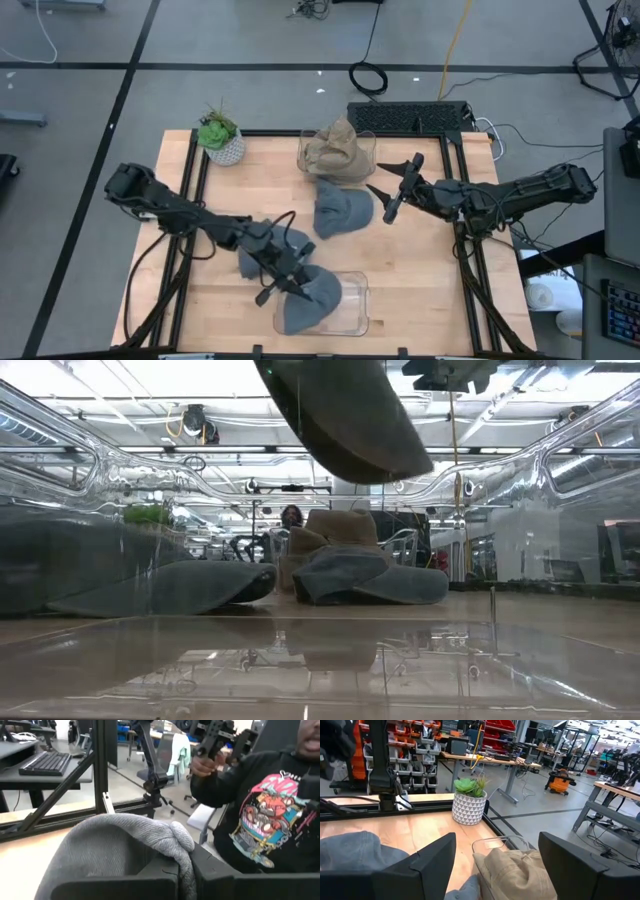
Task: Pick & Place hat
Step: Put the top right blue cap into the bottom transparent bin
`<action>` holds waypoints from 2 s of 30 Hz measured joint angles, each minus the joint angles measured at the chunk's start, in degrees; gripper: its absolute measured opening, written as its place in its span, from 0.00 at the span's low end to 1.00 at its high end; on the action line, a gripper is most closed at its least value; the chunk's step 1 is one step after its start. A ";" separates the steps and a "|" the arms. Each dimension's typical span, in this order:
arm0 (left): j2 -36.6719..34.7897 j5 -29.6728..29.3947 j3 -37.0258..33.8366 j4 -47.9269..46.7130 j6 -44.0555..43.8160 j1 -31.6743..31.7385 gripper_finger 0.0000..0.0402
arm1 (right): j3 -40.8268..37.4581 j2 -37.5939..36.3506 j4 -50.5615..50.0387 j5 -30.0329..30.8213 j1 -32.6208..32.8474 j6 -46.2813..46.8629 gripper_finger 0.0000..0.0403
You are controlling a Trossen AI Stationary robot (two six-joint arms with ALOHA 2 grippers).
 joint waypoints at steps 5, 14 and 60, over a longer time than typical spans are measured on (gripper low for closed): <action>4.42 -0.03 -0.01 8.00 -2.54 0.37 0.00 | 0.00 0.00 0.00 0.00 0.00 -0.06 0.67; 9.93 -2.02 0.05 12.73 -8.37 2.42 0.00 | 0.00 0.00 0.00 0.00 0.00 -0.20 0.67; 0.70 -6.53 -0.01 -11.24 -12.21 4.15 0.66 | -0.02 0.00 -0.51 -0.02 -0.02 -1.72 0.67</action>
